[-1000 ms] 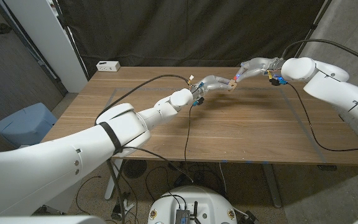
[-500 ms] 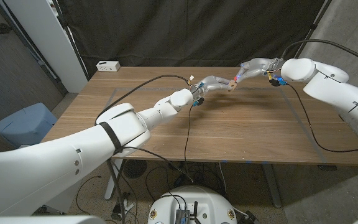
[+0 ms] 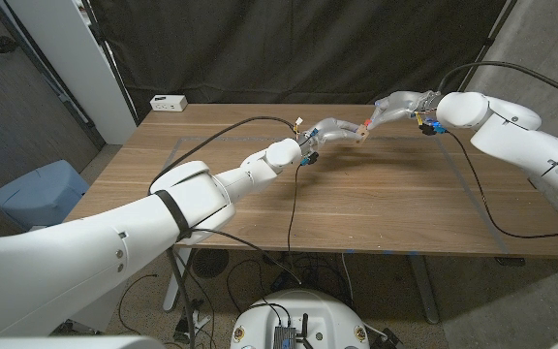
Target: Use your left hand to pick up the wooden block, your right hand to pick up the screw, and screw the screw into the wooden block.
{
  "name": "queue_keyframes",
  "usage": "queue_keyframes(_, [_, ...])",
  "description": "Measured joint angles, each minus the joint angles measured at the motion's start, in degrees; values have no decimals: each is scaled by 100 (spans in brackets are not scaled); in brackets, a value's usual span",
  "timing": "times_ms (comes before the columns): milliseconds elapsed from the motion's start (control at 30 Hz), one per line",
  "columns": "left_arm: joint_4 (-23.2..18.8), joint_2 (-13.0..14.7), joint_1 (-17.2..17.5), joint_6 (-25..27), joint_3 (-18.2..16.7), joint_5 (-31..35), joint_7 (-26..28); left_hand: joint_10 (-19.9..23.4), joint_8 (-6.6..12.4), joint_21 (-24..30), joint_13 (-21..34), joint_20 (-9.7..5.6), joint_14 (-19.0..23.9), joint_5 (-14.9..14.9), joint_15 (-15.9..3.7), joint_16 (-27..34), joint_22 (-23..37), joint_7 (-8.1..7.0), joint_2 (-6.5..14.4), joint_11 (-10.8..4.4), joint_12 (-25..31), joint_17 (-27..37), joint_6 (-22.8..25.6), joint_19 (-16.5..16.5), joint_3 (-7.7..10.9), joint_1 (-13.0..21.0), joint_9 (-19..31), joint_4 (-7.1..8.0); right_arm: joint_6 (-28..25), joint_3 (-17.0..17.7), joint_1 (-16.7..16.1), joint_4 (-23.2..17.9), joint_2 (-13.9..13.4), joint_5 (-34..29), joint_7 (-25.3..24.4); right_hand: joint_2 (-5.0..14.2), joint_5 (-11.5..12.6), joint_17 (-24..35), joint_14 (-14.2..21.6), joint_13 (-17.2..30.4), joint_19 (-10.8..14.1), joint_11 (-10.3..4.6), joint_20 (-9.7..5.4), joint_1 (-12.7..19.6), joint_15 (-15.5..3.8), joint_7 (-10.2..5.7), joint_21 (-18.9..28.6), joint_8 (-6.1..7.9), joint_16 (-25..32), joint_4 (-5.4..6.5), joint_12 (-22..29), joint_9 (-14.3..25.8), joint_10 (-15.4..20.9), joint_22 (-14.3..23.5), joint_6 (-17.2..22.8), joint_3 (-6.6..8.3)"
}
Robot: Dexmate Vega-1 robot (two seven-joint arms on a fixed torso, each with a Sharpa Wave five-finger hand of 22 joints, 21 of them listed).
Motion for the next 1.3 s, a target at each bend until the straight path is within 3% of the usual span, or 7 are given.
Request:
queue_keyframes(133, [-1,-1,5,-4,2,3,0,0,0,0,0,0,0,13,0,0,0,0,0,0,0,0,0,0,-1,0,1,0,-64,-24,8,-31,-1,-46,20,-36,0,26,20,0,0,84,0,-196,20,70,0,234,0,48,0,155,126,0,243,-91])
queue_keyframes(333, [-2,-1,20,-15,2,7,-2,0,0,0,0,0,0,30,0,0,0,0,-1,0,0,0,0,0,-1,0,3,-1,-162,-35,8,-83,-2,-87,20,-62,0,52,166,16,-14,116,14,-509,-21,266,0,871,62,104,62,685,442,-1,676,-240])
queue_keyframes(600, [-3,-2,37,-40,-2,7,-7,0,0,45,1,-9,30,30,30,0,0,0,-2,0,0,0,0,51,9,0,4,9,-343,-56,5,-173,-4,-141,18,-181,0,79,194,16,-87,267,44,-964,-11,535,-12,1334,62,203,62,1257,593,-1,669,-450])
queue_keyframes(733, [-3,-1,44,-53,-9,8,-9,0,0,45,1,-9,30,29,30,0,0,0,-2,0,0,0,0,51,9,1,4,9,-448,-68,5,-215,-4,-166,17,-206,0,79,215,16,-177,380,72,-1154,11,643,-30,1431,62,248,16,1495,542,-1,447,-545])
queue_keyframes(833, [-3,0,51,-65,-13,8,-11,0,0,45,1,-9,30,28,30,0,0,0,-3,0,0,0,0,51,9,1,4,9,-502,-76,5,-252,-15,-173,17,-211,23,79,178,38,-221,456,72,-1317,66,751,-30,1474,62,251,-55,1712,466,-1,34,-632])
queue_keyframes(1067, [-5,8,60,-97,-21,9,-15,0,0,45,1,-9,30,27,30,0,0,0,-24,0,0,0,0,51,47,22,4,1,-598,-74,-6,-338,-72,-165,42,-177,45,106,-48,91,-362,565,72,-1470,245,1000,-48,1464,-16,231,-213,2078,61,-2,-1059,-729])
queue_keyframes(1300, [-5,10,62,-120,-23,16,-16,0,0,45,1,-9,30,27,30,0,0,0,-24,0,0,0,0,50,47,21,4,1,-605,-17,-27,-418,-151,-96,91,-146,45,132,-223,122,-456,657,85,-1543,315,1146,-51,1348,-89,186,-259,2157,-273,-2,-1717,-774])
